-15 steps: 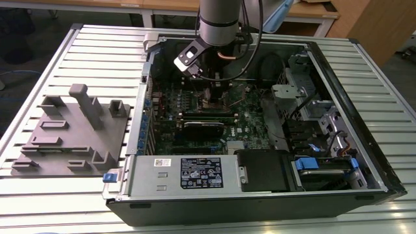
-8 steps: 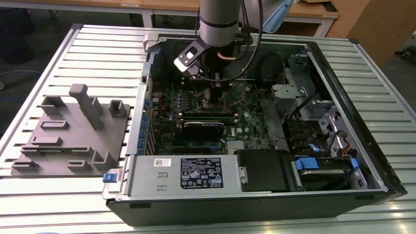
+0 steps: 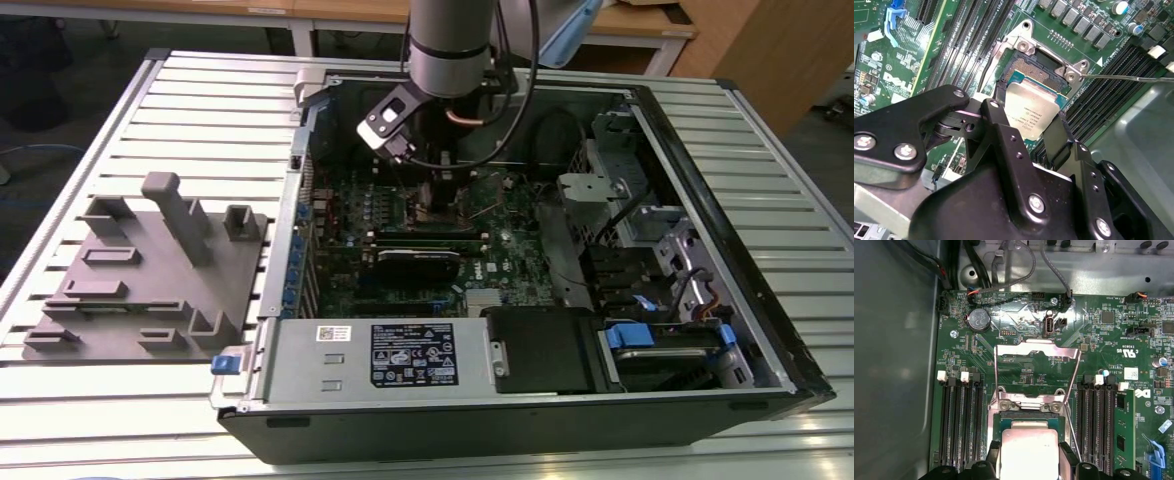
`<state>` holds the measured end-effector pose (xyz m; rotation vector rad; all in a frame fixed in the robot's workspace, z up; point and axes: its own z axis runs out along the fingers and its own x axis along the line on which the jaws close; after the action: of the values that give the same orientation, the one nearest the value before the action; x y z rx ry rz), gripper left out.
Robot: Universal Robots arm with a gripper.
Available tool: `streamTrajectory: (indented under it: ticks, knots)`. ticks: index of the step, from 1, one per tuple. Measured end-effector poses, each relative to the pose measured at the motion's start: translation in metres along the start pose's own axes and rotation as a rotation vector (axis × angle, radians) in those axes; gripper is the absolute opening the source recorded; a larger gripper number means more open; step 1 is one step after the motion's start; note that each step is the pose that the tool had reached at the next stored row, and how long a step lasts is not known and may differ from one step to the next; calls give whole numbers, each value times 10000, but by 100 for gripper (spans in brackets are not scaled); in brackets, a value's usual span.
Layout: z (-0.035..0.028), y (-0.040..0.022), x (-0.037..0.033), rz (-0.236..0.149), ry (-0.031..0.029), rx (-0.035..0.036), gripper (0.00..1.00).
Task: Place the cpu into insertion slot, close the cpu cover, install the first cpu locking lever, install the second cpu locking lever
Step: 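Place the cpu into insertion slot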
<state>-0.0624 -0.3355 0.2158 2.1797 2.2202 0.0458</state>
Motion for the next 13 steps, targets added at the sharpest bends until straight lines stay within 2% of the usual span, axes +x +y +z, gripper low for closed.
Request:
streamTrajectory:
  ticks: [13]
  knots:
    - [25, -1, 0, 105, -4, 0, 54]
